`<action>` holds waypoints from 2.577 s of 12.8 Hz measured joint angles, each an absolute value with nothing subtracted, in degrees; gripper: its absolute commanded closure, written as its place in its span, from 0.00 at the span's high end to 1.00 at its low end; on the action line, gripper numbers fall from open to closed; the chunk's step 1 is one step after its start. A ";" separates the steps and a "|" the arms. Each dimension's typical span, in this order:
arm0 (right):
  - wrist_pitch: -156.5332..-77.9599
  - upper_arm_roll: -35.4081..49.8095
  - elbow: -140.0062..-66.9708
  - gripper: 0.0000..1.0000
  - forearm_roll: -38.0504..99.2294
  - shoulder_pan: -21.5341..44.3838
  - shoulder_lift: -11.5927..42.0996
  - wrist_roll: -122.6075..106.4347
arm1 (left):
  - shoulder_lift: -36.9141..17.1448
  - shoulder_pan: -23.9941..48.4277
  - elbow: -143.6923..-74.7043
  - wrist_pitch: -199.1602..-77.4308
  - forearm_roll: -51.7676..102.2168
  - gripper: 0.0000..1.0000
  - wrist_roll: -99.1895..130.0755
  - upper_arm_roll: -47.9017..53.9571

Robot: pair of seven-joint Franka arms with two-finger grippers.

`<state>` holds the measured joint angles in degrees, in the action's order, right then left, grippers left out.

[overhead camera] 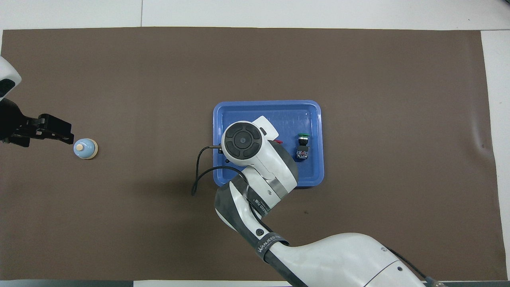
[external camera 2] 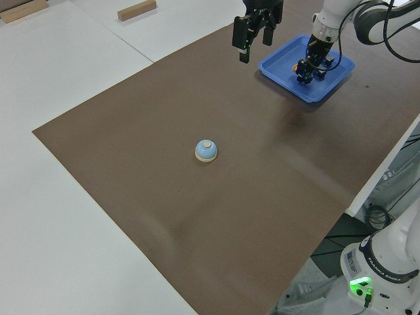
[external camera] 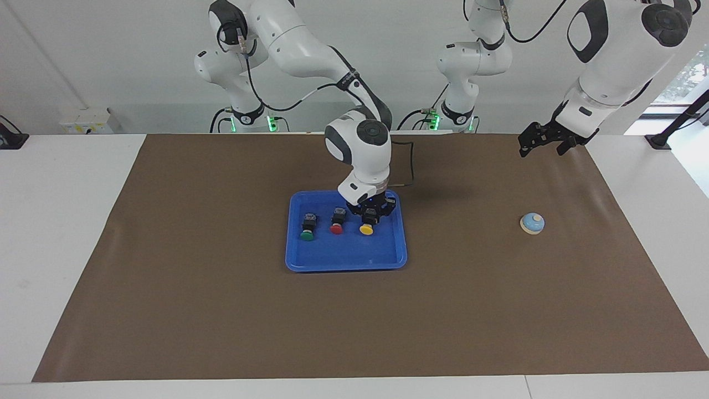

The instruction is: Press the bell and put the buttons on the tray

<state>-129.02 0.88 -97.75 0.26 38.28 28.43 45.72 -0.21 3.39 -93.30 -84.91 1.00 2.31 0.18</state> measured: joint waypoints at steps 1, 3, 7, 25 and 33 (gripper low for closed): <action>-128.87 0.86 -97.76 1.00 0.26 38.28 28.24 45.82 | -0.21 3.39 -93.30 -84.91 1.00 1.00 2.31 0.18; -127.73 0.67 -97.52 1.00 0.29 38.17 27.56 47.17 | -0.21 3.39 -93.30 -84.91 1.00 1.00 2.31 0.18; -120.60 -0.36 -95.62 1.00 0.43 30.79 21.77 44.89 | -0.21 3.39 -93.30 -84.91 1.00 1.00 2.31 0.18; -87.53 -0.59 -95.12 1.00 1.17 2.15 -1.53 -2.26 | -0.21 3.39 -93.30 -84.94 1.00 1.00 2.32 0.18; -86.38 -0.46 -93.53 1.00 0.98 1.62 -1.64 -3.06 | -0.19 2.95 -93.68 -87.84 0.97 0.00 2.54 -0.33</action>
<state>-86.38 -0.46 -93.53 0.98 1.62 -1.64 -3.06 -0.19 2.95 -93.68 -87.84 0.97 2.54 -0.33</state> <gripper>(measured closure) 0.000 0.150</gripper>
